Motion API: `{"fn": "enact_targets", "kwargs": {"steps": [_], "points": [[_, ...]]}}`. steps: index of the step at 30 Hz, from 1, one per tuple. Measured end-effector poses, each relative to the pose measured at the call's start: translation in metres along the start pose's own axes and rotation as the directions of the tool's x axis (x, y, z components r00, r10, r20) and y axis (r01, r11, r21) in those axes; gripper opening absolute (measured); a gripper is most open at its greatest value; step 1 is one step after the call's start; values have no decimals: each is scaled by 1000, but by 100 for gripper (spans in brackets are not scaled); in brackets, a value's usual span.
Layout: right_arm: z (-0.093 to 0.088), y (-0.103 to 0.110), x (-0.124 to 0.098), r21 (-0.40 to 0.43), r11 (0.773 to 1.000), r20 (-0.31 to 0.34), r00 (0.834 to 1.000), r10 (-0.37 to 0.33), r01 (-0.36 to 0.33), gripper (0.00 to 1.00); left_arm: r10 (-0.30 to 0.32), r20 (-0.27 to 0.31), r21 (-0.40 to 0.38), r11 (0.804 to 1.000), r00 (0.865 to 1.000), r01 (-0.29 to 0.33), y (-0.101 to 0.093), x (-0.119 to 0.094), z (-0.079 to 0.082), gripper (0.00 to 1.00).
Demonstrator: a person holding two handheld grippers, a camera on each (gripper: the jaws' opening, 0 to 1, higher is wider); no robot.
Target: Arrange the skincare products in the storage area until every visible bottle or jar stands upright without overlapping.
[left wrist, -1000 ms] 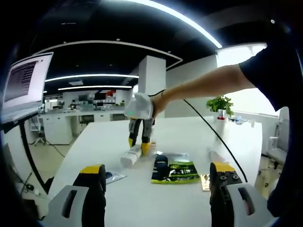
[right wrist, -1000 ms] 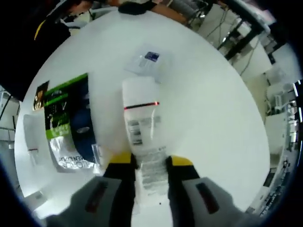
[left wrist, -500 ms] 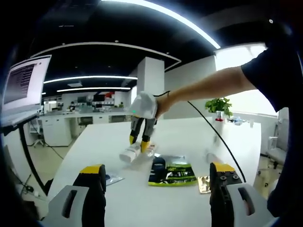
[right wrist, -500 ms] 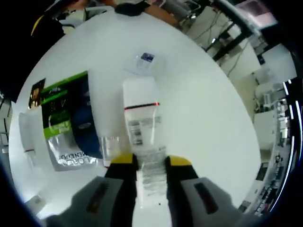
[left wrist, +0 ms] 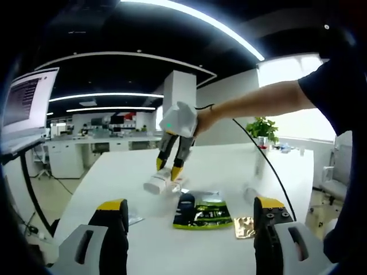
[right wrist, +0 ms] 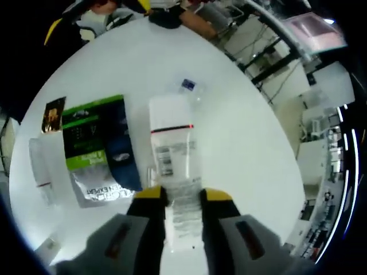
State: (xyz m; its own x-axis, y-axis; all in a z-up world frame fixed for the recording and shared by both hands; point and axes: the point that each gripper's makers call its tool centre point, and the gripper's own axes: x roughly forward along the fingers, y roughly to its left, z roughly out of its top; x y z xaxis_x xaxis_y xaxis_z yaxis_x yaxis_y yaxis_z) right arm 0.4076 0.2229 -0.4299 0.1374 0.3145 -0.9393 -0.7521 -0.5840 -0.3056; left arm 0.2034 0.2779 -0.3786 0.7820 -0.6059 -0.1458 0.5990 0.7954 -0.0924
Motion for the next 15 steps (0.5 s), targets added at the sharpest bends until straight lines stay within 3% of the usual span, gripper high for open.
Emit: {"fn": "enact_targets", "kwargs": {"steps": [15], "points": [[7,23,-20,6,999,17,999,-33,33,20,-18,2,19,1000,1000,18,-15,2,4,92]]}}
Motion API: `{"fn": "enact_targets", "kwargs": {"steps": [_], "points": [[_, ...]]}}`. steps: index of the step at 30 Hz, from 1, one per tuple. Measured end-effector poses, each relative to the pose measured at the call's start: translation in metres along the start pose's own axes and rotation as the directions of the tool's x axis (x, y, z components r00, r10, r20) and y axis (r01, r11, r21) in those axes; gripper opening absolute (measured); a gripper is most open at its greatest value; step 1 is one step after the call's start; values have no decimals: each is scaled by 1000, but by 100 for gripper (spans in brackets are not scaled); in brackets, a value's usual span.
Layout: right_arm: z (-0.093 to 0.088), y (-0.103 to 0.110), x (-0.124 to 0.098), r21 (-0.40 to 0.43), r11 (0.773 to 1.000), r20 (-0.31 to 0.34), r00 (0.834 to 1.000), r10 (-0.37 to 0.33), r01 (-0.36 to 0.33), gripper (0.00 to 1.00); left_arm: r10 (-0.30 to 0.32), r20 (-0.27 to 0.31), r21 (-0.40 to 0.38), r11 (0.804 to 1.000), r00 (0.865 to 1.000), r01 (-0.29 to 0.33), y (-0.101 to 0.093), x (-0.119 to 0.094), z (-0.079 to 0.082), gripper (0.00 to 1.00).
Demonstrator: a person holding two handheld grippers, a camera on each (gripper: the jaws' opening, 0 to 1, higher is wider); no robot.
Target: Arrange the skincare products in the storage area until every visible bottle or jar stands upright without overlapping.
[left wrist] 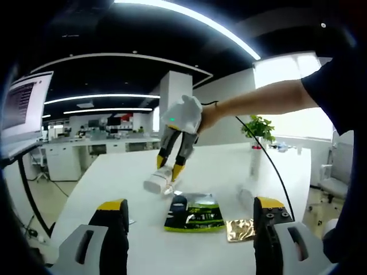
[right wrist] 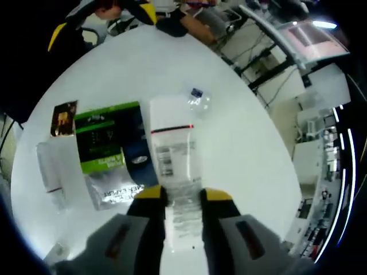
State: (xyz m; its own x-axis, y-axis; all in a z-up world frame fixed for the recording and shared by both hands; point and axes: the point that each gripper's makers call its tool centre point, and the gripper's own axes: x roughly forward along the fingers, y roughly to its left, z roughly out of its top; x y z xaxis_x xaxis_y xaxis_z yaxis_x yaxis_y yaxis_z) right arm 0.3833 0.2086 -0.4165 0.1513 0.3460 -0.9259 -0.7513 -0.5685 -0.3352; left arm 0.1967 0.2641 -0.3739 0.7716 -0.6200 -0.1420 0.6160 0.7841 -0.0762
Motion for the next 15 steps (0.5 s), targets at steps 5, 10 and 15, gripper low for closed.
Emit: {"fn": "enact_targets", "kwargs": {"steps": [5,10,15], "points": [[0,4,-5,-3,1000,-3,1000,-6,6,20,-2,-5,-6,1000,1000,2,-1,1,0,92],[1,8,-12,4,1000,7,1000,-17,17,21,-8,-4,-22,1000,1000,8,-1,4,1,91],[1,14,-15,4,1000,3,1000,-19,19,21,-16,1,-32,999,1000,16,-2,6,3,91]]}}
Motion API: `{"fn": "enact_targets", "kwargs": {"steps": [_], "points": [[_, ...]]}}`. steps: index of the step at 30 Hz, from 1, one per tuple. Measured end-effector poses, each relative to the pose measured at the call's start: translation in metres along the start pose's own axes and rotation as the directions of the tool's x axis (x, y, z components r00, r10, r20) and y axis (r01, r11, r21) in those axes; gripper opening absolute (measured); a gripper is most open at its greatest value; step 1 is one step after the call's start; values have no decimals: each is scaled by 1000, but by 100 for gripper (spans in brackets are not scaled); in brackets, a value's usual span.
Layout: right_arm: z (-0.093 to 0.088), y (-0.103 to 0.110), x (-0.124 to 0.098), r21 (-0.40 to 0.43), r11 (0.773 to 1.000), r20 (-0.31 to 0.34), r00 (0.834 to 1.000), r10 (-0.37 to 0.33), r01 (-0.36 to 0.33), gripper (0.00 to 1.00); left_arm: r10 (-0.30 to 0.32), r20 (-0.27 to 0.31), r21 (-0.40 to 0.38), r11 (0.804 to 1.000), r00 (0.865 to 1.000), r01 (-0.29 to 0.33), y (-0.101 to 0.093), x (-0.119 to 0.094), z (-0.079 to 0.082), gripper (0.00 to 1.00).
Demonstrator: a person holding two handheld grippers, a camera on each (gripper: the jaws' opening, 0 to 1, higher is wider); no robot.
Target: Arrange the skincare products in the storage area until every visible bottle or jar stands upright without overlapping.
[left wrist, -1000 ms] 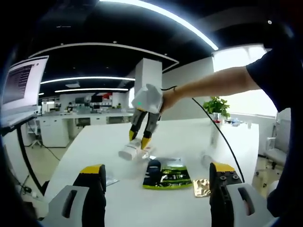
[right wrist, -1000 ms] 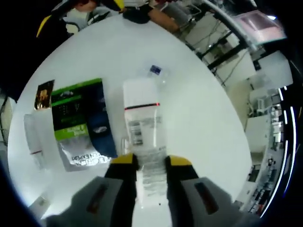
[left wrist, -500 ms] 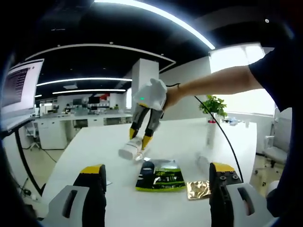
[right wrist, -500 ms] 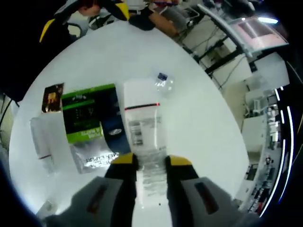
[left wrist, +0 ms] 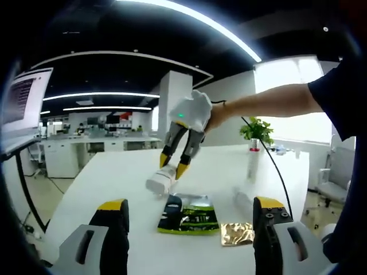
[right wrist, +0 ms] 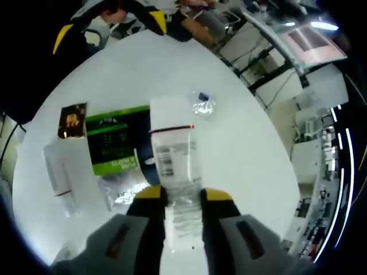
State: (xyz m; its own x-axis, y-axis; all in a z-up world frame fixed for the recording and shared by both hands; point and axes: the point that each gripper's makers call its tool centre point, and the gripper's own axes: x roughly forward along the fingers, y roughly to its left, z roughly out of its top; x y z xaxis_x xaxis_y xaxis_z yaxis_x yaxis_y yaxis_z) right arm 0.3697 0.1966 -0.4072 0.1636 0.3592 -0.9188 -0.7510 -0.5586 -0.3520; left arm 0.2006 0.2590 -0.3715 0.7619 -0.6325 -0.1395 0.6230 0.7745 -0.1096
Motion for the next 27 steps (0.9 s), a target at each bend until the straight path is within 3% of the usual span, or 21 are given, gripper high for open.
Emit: {"fn": "enact_targets", "kwargs": {"steps": [10,27], "points": [[3,15,-4,-5,1000,8,1000,-7,7,19,-5,-6,4,1000,1000,5,-5,2,-2,91],[0,22,-13,5,1000,26,999,-26,25,19,-14,-3,-5,1000,1000,14,-10,11,1,91]]}}
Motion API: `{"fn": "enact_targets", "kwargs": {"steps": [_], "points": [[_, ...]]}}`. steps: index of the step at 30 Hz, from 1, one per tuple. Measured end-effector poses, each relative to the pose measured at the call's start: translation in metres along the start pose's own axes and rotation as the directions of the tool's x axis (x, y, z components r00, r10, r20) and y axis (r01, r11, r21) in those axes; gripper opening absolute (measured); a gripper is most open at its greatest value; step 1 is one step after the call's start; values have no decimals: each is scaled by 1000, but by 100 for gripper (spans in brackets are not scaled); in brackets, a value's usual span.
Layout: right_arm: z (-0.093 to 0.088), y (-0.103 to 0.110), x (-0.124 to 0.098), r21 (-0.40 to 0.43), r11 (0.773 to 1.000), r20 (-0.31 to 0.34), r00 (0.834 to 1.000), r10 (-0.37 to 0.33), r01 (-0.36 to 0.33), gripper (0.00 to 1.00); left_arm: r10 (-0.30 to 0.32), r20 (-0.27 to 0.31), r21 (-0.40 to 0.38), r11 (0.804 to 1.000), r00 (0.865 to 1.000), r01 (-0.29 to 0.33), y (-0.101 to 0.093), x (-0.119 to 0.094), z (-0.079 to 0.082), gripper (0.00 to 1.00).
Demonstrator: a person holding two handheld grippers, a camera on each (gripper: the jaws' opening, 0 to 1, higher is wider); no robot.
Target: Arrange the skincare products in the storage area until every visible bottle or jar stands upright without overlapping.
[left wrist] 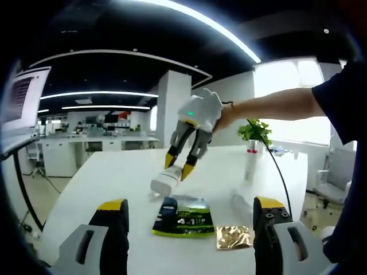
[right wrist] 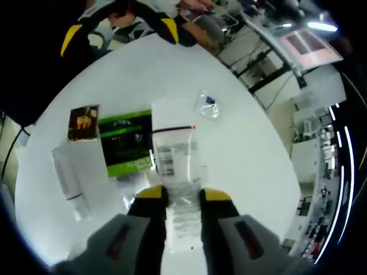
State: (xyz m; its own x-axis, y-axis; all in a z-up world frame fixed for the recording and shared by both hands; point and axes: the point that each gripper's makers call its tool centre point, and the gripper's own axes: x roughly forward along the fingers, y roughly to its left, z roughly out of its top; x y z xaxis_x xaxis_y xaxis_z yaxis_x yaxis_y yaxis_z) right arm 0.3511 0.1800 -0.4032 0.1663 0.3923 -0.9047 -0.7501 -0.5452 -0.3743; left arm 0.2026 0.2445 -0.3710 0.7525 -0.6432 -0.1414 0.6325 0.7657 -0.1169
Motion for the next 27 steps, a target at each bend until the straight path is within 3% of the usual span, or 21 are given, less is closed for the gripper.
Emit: {"fn": "enact_targets", "kwargs": {"steps": [8,15,20,27], "points": [[0,0,-2,17,1000,-1,1000,0,0,19,2,-24,-21,1000,1000,-2,4,7,-7,91],[12,14,-3,6,1000,10,1000,4,-4,19,-1,-27,-49,999,1000,-1,4,13,-8,92],[17,17,-3,-1,1000,7,1000,7,-7,20,-6,-60,-61,998,998,3,6,23,-17,91],[20,17,-3,-7,1000,5,1000,13,-13,20,-23,-82,-64,998,996,18,12,43,-13,92]]}}
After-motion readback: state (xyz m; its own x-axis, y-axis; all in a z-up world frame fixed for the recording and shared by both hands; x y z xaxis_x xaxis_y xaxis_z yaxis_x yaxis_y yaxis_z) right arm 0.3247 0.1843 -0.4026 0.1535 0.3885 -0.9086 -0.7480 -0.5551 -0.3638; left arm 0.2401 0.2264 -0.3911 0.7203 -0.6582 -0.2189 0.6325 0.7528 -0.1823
